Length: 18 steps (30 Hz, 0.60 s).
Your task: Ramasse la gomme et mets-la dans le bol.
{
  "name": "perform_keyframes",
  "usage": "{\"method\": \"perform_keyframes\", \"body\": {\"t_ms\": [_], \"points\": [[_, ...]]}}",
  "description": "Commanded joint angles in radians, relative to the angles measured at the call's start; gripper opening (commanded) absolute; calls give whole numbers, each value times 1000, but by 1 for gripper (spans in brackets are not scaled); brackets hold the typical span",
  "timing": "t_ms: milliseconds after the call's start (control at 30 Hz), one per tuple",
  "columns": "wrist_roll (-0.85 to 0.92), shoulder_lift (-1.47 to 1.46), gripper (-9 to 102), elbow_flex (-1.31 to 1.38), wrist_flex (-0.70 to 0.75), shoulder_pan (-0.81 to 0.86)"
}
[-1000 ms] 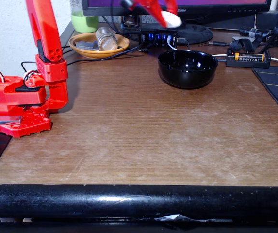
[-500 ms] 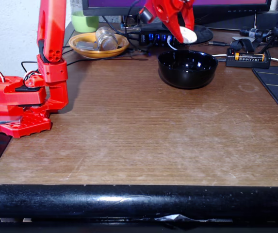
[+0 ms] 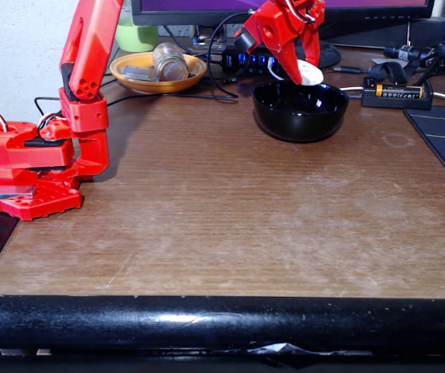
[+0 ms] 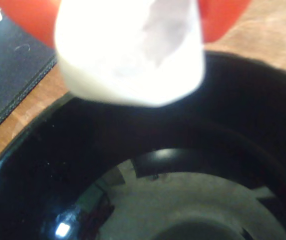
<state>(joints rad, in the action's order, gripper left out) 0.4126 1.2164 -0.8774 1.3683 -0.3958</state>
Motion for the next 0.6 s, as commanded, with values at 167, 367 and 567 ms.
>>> {"method": "perform_keyframes", "body": {"t_ms": [167,367,567], "points": [[26,-15,10,103,-43,-3],[26,-61,10,106,-81,-5],[18,-106,13,147,-95,-3]]}}
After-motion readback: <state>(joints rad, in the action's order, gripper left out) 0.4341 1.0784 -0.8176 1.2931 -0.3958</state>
